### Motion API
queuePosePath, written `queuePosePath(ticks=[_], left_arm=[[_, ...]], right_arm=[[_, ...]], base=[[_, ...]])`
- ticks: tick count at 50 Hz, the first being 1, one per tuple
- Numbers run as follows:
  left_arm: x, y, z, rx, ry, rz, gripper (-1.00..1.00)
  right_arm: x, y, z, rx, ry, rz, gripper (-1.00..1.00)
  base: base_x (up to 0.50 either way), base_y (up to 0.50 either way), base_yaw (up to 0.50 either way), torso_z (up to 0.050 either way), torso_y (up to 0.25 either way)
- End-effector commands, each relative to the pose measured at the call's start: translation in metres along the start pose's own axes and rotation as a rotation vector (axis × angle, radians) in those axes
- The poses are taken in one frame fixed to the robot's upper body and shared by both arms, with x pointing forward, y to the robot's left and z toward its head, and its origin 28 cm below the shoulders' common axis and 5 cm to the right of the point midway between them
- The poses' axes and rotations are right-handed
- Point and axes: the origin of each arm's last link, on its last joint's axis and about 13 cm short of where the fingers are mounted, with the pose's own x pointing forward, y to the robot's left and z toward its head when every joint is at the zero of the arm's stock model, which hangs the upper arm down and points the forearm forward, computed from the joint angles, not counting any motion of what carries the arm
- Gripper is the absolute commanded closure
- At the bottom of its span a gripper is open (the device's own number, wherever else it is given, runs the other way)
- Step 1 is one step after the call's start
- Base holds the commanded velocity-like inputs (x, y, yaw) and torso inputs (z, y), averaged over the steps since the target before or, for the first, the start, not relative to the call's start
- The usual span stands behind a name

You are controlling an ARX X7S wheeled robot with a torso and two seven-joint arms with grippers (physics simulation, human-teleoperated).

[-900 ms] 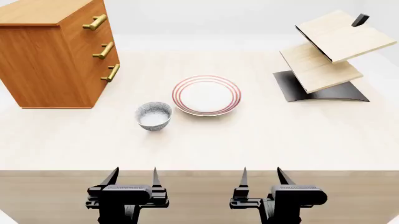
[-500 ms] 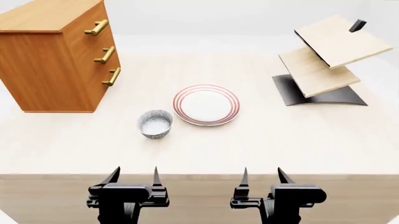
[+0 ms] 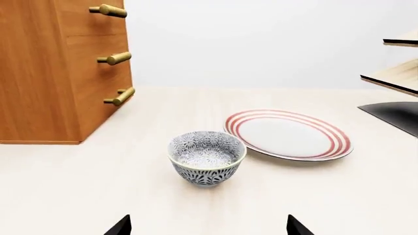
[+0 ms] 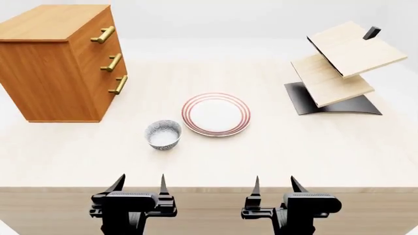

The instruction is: Open the top drawer of the cabinet and put the bowl in it.

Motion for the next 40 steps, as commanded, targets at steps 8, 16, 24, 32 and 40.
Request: queuePosePath(ticks=[8, 16, 24, 32, 40], left_arm=[[-0.0033, 0.0006, 0.0022, -0.012, -0.038, -0.012, -1.0], [-0.0038, 0.0007, 0.0027, -0.017, -0.045, -0.014, -1.0], [-0.0038, 0.0006, 0.0023, -0.02, -0.04, -0.017, -1.0], [-0.0038, 0.001, 0.0027, -0.024, -0.041, -0.014, -1.0], [-0.0036, 0.0013, 0.0027, -0.027, -0.042, -0.01, -1.0]], right_arm=[[-0.0004, 0.0003, -0.0008, 0.007, 0.003, 0.003, -1.0], [-0.0003, 0.0, -0.001, 0.014, -0.003, 0.003, -1.0], [-0.0001, 0.0007, -0.0009, -0.011, 0.003, -0.005, -1.0], [-0.0004, 0.0008, -0.0005, -0.012, 0.002, -0.006, -1.0], [-0.0008, 0.0009, -0.0002, -0.01, 0.0, -0.006, -1.0]], base=[[0.0, 0.0, 0.0, 0.048, 0.014], [0.0, 0.0, 0.0, 0.0, 0.0], [0.0, 0.33, 0.0, 0.0, 0.0], [0.0, 0.5, 0.0, 0.0, 0.0], [0.0, 0.5, 0.0, 0.0, 0.0]])
